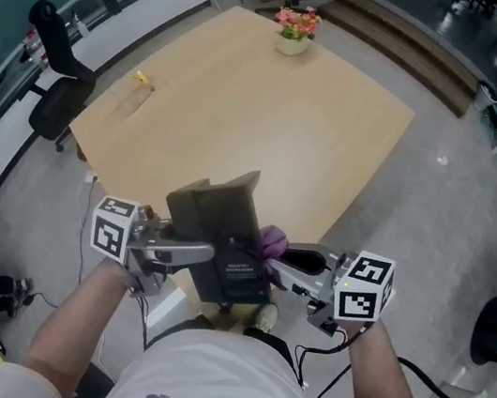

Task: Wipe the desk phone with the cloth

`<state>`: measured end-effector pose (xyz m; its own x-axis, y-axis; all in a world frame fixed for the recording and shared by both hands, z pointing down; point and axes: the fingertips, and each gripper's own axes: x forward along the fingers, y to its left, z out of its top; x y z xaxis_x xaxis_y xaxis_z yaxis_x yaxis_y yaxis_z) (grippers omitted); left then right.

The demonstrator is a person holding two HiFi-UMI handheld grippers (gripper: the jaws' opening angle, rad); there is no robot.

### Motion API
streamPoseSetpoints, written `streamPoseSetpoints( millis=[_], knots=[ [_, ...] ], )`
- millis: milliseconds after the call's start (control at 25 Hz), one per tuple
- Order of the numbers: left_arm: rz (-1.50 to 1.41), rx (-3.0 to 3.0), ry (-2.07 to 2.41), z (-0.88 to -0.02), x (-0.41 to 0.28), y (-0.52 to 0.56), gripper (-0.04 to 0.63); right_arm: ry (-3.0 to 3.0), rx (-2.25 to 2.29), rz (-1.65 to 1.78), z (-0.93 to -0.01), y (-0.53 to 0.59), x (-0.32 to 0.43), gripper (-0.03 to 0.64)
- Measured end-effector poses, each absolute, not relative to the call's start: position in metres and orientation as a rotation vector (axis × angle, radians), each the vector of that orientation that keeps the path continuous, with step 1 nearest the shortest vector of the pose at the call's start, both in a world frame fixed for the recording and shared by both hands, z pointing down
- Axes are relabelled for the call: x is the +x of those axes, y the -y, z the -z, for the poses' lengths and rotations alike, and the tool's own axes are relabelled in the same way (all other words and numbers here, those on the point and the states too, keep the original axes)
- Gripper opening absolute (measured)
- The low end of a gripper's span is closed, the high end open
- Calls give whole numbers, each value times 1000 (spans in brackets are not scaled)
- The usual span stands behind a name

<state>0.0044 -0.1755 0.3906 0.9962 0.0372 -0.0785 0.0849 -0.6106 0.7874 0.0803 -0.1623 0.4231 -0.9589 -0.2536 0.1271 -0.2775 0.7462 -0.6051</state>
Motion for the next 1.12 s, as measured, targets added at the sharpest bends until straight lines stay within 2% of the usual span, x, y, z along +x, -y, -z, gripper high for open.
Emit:
streamPoseSetpoints(
  millis=[400, 800, 1120],
  knots=[
    [92, 2215, 45, -397, -7, 195, 181, 2746, 534, -975, -466, 112, 90, 89],
    [96, 2170, 113, -412, -5, 207, 181, 2669, 400, -791, -466, 80, 31, 89],
    [26, 2179, 62, -423, -14, 198, 179, 2574, 532, -742, -468, 90, 68, 89]
  ],
)
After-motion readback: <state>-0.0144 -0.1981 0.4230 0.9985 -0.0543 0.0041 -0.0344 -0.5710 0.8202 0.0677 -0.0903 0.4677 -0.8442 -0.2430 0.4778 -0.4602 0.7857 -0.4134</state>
